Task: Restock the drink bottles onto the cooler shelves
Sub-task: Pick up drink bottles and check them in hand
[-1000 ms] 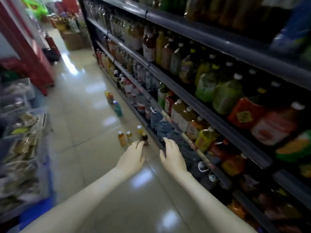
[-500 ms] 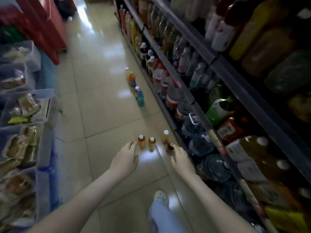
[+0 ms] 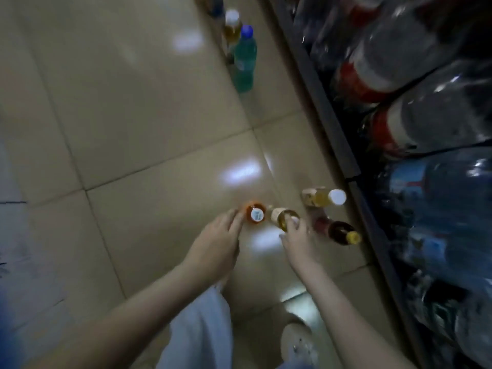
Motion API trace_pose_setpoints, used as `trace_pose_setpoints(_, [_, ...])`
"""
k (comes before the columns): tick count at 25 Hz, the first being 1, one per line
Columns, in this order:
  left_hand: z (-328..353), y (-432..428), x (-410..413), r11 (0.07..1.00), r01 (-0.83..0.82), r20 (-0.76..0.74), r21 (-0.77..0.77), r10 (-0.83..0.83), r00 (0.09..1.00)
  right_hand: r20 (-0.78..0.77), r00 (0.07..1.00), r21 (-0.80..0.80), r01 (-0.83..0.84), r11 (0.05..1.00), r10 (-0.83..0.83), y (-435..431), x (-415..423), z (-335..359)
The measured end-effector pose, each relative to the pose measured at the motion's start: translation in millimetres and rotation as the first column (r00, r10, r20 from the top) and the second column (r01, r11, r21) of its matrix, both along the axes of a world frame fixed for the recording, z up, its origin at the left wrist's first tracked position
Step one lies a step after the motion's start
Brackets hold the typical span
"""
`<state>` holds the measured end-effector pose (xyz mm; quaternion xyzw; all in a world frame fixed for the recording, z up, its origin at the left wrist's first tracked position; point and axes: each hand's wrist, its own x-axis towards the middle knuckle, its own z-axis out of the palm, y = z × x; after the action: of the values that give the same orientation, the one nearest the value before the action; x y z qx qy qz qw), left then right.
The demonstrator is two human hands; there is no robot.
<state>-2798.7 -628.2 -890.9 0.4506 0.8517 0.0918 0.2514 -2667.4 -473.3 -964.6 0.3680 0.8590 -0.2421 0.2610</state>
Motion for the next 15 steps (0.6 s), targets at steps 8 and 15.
trace_pose_setpoints(8, [26.4,41.7,-18.3,0.973,0.215,0.269,-0.079,-0.187,0.945,-0.114,0.971,-0.057,0.206,0.977,-0.211,-7.0,15.3,67.7])
trace_pose_setpoints(15, [248.6,79.6,40.9,0.887,0.446,0.418,0.120,-0.453,0.787,-0.485,0.751,-0.190,0.411,0.892,-0.449,-17.2,68.8,403.4])
